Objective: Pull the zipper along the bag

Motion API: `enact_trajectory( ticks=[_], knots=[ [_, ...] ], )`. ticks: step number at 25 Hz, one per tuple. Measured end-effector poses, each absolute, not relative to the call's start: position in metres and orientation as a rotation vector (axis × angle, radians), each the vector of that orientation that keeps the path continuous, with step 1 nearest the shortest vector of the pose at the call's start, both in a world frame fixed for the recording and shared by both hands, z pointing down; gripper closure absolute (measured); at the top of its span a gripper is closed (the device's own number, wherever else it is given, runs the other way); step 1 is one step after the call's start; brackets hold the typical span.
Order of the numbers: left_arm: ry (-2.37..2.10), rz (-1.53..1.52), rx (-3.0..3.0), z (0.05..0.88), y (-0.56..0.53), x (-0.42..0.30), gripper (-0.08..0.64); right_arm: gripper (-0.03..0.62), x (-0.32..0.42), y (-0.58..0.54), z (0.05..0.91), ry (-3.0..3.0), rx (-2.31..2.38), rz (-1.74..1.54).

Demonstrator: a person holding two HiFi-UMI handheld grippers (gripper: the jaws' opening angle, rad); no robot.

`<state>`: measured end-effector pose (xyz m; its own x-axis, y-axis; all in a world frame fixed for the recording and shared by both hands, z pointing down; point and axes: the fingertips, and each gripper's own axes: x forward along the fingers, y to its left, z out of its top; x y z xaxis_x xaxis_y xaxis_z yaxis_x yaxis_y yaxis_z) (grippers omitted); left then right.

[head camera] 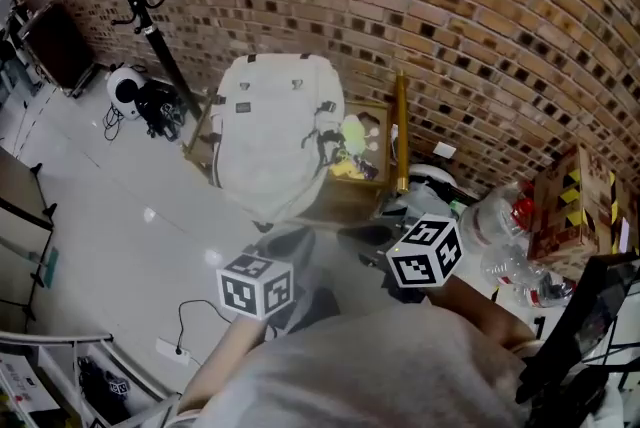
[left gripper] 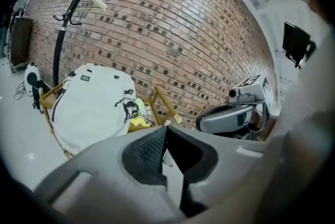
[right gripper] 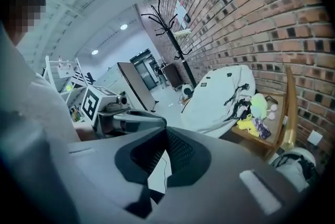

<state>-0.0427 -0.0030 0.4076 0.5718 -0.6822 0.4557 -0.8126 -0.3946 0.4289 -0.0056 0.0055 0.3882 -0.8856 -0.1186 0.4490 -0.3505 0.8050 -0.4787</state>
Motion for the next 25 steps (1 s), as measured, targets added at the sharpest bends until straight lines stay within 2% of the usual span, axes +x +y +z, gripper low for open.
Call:
enact_trajectory(
  ticks=[9, 25],
  knots=[
    [-1.145, 0.294, 2.176, 0.410, -0.096, -0.091, 0.558, 0.592, -0.055, -0.085, 0.388, -2.559, 0.389, 0.841],
    [-1.067, 0.419, 2.125, 0.450, -0.157, -0.105, 0.557, 0.592, -0.066, -0.149, 0.422, -2.507, 0.453, 0.950]
  ],
)
